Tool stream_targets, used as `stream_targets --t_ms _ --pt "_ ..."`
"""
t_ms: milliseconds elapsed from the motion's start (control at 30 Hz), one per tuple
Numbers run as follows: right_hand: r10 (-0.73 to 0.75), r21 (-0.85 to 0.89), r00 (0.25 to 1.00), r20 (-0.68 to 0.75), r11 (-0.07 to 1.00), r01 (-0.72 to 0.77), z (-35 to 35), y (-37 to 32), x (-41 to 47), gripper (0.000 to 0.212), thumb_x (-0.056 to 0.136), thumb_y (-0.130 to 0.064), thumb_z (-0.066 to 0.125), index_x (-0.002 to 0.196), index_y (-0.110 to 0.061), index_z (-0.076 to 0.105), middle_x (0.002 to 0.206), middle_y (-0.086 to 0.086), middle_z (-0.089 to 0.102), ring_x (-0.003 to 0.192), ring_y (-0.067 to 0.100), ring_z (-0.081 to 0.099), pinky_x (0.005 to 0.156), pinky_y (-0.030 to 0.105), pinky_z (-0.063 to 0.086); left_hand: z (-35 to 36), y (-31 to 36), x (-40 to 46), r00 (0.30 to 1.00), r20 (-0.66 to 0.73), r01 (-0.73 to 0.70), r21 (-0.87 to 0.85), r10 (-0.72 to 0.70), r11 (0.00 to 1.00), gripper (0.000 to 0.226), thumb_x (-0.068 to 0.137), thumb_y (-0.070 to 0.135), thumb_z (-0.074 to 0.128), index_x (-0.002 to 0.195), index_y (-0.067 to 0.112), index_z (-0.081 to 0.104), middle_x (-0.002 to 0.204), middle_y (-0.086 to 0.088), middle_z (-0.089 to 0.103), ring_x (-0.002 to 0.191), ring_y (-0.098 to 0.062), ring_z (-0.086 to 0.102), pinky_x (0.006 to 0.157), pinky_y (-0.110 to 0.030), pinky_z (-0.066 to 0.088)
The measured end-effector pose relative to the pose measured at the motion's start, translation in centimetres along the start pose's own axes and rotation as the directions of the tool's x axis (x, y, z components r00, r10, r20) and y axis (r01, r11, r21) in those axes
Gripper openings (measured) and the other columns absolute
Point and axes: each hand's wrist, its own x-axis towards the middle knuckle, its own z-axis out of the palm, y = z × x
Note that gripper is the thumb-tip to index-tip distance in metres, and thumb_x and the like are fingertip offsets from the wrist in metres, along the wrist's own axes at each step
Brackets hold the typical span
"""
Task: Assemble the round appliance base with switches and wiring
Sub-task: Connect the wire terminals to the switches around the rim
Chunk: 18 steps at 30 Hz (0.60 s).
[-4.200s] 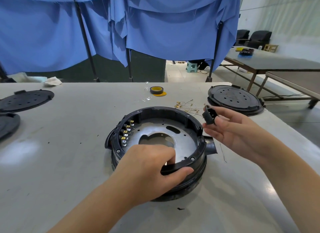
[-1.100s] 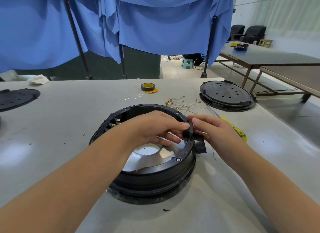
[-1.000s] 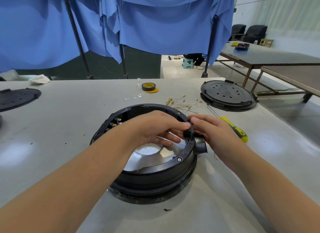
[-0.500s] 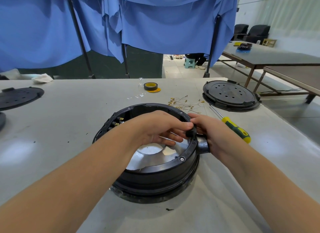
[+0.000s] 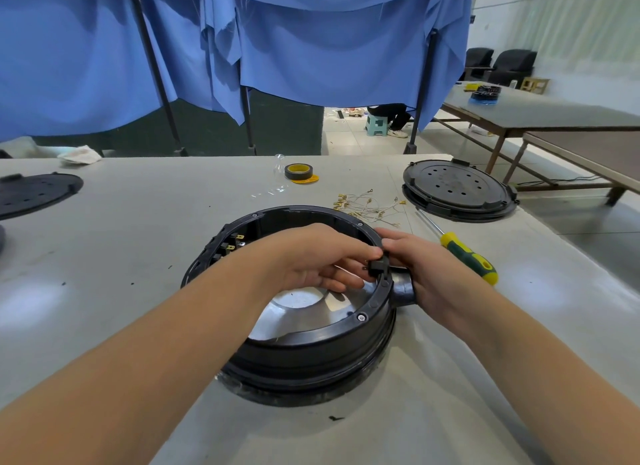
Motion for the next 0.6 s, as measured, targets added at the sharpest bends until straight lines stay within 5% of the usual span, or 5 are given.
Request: stream_targets --t_ms 167,300,600 --pt "0.008 0.018 0.998 0.068 1.000 -0.010 -0.1 -0.7 -0.7 0.045 0.088 0.002 0.050 0.130 -0.012 0.056 0.116 0.014 0.068 0.105 0.030 0.067 0.078 0.037 0.057 -0.2 0.0 -0.3 0.998 0.043 0.049 -0.135 -0.044 0.990 0.022 0.089 0.016 0.065 0.109 0.005 0.066 0.087 -0.010 0.073 0.074 -0.018 0.071 0.072 -0.028 0.059" --pt "0.005 0.034 0.998 0.069 0.999 -0.007 0.0 -0.8 -1.1 0.044 0.089 0.005 0.049 0.130 -0.010 0.055 0.116 0.015 0.068 0.106 0.031 0.066 0.085 0.039 0.056 -0.2 0.0 -0.5 0.991 0.098 0.105 -0.202 -0.086 0.974 0.030 0.091 0.013 0.061 0.117 -0.003 0.061 0.093 -0.016 0.070 0.079 -0.024 0.071 0.076 -0.031 0.060" --pt "0.005 0.043 0.999 0.049 0.999 -0.007 0.3 -0.8 -1.1 0.044 0.089 0.006 0.049 0.130 -0.009 0.056 0.114 0.013 0.069 0.105 0.029 0.067 0.087 0.041 0.055 0.1 0.1 -0.4 0.975 0.169 0.182 -0.252 -0.142 0.951 0.020 0.092 0.011 0.054 0.100 -0.003 0.065 0.102 -0.021 0.069 0.094 -0.029 0.068 0.085 -0.034 0.056"
